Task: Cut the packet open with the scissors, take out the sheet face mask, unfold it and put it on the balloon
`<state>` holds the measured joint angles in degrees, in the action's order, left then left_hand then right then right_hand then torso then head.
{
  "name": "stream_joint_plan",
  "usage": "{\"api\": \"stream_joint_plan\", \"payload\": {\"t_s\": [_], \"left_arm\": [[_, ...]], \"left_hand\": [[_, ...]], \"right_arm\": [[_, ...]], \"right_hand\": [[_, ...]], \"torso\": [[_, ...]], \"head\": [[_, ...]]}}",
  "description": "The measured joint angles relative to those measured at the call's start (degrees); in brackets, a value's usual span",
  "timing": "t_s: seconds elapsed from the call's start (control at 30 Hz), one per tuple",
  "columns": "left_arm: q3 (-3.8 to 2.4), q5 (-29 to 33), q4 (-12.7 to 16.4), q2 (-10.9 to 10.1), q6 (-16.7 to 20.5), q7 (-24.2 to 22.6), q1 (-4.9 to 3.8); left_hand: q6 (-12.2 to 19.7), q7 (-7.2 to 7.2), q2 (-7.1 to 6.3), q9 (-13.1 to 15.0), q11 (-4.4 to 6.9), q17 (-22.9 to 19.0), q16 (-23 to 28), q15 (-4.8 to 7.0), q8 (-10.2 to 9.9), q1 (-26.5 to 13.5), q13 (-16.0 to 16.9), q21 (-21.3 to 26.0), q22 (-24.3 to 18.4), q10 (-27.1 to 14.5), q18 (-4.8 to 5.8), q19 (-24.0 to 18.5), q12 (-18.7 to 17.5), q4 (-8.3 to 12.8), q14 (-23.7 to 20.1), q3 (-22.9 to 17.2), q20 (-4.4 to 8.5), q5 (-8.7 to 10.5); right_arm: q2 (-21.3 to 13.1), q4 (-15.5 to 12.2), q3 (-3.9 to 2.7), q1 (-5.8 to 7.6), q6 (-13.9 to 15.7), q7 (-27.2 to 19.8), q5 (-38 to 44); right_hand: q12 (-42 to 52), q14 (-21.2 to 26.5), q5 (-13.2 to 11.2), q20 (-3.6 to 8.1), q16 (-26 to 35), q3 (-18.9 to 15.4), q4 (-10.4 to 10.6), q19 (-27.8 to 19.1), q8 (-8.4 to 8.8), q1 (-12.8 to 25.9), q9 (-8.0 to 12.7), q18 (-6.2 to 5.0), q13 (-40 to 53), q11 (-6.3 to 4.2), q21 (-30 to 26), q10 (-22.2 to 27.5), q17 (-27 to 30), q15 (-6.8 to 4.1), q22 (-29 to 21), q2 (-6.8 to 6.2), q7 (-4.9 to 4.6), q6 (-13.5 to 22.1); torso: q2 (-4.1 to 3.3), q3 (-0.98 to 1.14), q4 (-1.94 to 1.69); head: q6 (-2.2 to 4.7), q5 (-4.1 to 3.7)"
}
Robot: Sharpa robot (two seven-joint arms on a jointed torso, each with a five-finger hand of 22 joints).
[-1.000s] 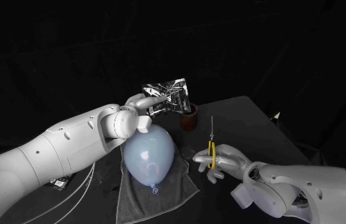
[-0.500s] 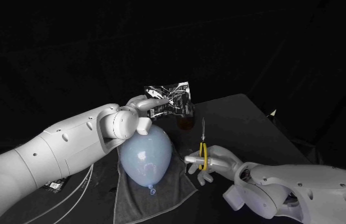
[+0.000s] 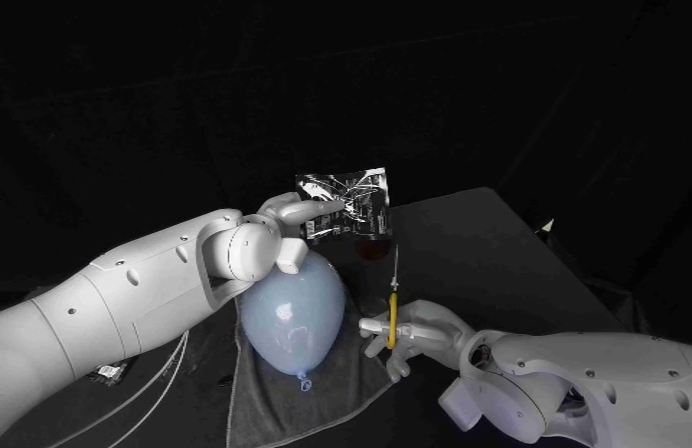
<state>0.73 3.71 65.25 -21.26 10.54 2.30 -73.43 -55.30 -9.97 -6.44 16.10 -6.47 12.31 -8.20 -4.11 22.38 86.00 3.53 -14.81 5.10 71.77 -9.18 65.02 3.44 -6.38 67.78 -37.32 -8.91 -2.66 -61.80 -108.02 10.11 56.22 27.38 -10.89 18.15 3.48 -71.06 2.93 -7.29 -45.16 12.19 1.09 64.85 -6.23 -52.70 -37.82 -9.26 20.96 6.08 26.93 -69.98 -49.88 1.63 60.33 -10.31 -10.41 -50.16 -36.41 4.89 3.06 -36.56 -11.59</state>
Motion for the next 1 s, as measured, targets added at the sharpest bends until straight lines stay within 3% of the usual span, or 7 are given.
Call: {"api": "stream_joint_plan", "payload": {"t_s": [0.4, 0.53, 0.83, 0.93, 1.0], "left_arm": [[-0.02, 0.1, 0.8, -0.2, -0.6, 0.3, -0.02], [-0.03, 0.1, 0.8, -0.2, -0.9, 0.4, -0.03], [-0.04, 0.1, 0.8, -0.2, -1.5, 0.8, -0.05], [-0.05, 0.1, 0.8, -0.3, -1.7, 0.8, -0.06], [-0.05, 0.1, 0.8, -0.3, -1.8, 0.9, -0.06]], "left_hand": [[0.0, 0.00, -0.07, 0.0, -0.01, 0.0, 0.0, -0.01, -0.1, -0.5, 0.0, -0.2, 0.0, 0.0, -0.56, 0.0, 0.0, 0.2, 0.0, -0.2, 0.00, 0.01], [0.0, 0.01, -0.07, 0.0, -0.02, 0.0, 0.0, -0.01, -0.2, -0.5, 0.0, -0.2, 0.0, 0.0, -0.57, 0.0, 0.0, 0.2, 0.0, -0.2, 0.00, 0.01], [0.0, 0.03, -0.07, 0.0, 0.03, 0.0, 0.0, -0.02, 0.0, -0.5, 0.0, -0.2, 0.0, 0.0, -0.55, 0.0, 0.0, 0.3, 0.0, -0.3, 0.00, 0.03], [0.0, 0.03, -0.08, 0.0, 0.13, 0.0, 0.0, -0.02, 0.0, -0.5, 0.0, -0.2, 0.0, 0.1, -0.54, 0.0, 0.0, 0.3, 0.0, -0.3, -0.01, 0.04], [0.0, 0.03, -0.15, 0.0, 0.13, 0.0, 0.0, -0.02, 0.0, -0.6, 0.0, -0.2, 0.0, 0.1, -0.53, 0.0, 0.0, 0.3, 0.0, -0.3, -0.01, 0.04]], "right_arm": [[0.6, -0.3, -0.01, 0.12, -1.3, 2.3, 1.2], [0.8, -0.6, -0.02, 0.74, -1.7, 2.8, 1.9], [1.3, -0.6, -0.06, 1.83, -2.6, 3.5, 3.0], [1.3, -0.4, -0.06, 1.95, -2.9, 3.6, 3.1], [1.2, -0.2, -0.07, 2.04, -3.1, 3.6, 3.1]], "right_hand": [[0.3, 0.7, 0.0, -0.42, -0.2, -3.6, 1.1, -0.4, -1.73, -1.1, -0.9, 0.04, -1.8, 0.15, -0.2, 0.6, 0.8, 0.30, -0.3, 1.13, -0.12, 1.1], [0.4, 0.8, 0.0, -0.42, -0.4, -4.4, 1.4, -0.4, -2.31, -1.7, -1.2, -0.51, -2.1, 0.08, -0.2, 0.7, 1.1, 0.18, -0.4, 1.66, -0.12, 1.1], [0.7, 0.9, 0.0, -0.42, -0.7, -6.2, 2.1, -0.4, -3.41, -2.4, -1.6, -0.57, -2.8, -0.23, -0.2, 0.2, 1.6, 0.11, -0.6, 2.41, -0.11, 1.1], [1.8, 1.0, 0.0, -0.29, -1.1, -7.7, 2.2, -0.5, -4.92, -3.3, -2.2, -0.57, -2.9, -0.78, -0.2, -1.6, 2.1, -0.02, -0.7, 3.33, 0.74, 0.3], [3.3, 0.6, 0.0, -0.01, -1.5, -8.8, 2.3, -0.5, -6.48, -4.0, -2.7, -0.57, -2.5, -1.90, -0.2, -2.8, 2.3, -0.77, -0.7, 3.98, 1.79, -1.2]], "torso": [[-0.45, -0.05, -0.09], [-0.56, -0.04, -0.13], [-0.86, 0.03, -0.19], [-0.93, 0.05, -0.19], [-0.97, 0.07, -0.19]], "head": [[0.30, -0.12], [0.45, -0.10], [0.75, -0.09], [0.80, -0.02], [0.85, 0.04]]}}
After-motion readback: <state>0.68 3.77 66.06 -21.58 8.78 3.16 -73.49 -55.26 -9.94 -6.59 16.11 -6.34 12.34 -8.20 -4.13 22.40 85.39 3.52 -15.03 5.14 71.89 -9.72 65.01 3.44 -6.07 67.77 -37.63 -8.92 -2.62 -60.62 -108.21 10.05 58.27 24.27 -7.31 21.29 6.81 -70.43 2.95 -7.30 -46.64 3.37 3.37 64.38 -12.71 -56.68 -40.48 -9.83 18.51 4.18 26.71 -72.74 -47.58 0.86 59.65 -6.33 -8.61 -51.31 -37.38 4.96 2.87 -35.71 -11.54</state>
